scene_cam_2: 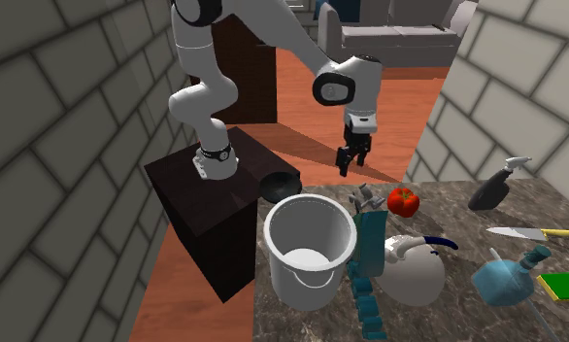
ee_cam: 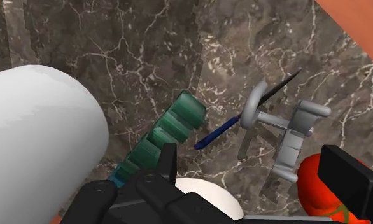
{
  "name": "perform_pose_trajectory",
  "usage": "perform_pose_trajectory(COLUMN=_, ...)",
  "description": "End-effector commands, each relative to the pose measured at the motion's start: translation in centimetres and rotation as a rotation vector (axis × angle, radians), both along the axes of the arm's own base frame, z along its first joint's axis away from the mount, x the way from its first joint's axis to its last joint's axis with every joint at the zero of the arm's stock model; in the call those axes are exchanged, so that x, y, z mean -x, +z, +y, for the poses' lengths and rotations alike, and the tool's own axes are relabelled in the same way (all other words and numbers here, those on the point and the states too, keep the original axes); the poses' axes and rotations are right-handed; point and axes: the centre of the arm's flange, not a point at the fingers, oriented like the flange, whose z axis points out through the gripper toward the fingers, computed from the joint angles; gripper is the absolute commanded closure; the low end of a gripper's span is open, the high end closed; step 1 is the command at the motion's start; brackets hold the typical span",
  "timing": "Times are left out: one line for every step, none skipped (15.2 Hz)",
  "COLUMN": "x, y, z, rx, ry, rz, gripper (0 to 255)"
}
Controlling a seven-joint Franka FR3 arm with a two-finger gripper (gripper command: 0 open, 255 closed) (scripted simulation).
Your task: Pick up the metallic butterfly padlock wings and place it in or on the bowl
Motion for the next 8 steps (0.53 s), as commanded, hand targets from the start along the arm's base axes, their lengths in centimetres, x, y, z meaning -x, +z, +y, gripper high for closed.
perform_pose_trajectory(x=-0.9, y=-1.5, z=1.8, rx=-0.003, ry=-0.004, rz=-0.002, gripper=0)
perform_pose_trajectory(x=-1.5, y=-2.3, z=2.6, rx=-0.005, ry=-0.005, rz=-0.003, gripper=0)
perform_pose_trajectory(x=-2.1, y=-3.1, z=3.4, rx=-0.006, ry=-0.006, rz=-0.004, gripper=0)
perform_pose_trajectory(x=-2.7, y=-4.0, z=4.2, rx=-0.007, ry=-0.008, rz=-0.004, gripper=0)
perform_pose_trajectory(x=-3.3, y=-4.8, z=5.0, rx=-0.009, ry=-0.009, rz=-0.005, gripper=0)
perform_pose_trajectory(x=-3.9, y=-5.6, z=5.9, rx=-0.01, ry=-0.01, rz=-0.006, gripper=0)
perform_pose_trajectory(x=-4.5, y=-6.5, z=6.7, rx=-0.012, ry=-0.012, rz=-0.006, gripper=0)
perform_pose_trajectory(x=-5.1, y=-7.3, z=7.5, rx=-0.013, ry=-0.013, rz=-0.007, gripper=0)
